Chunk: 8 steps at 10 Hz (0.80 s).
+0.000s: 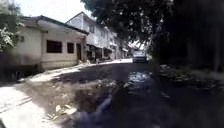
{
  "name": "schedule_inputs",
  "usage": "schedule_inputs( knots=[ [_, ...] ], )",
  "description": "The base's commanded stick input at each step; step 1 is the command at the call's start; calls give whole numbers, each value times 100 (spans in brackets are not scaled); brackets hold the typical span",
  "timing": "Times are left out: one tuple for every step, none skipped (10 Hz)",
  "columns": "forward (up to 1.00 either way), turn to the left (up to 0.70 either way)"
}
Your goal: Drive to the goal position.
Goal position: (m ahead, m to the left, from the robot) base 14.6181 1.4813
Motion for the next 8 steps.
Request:
schedule_inputs(
  knots=[
    [100,1],
    [100,1],
    [100,1],
    [100,1],
    [100,1],
    [100,1],
    [100,1],
    [100,1]
  ],
)
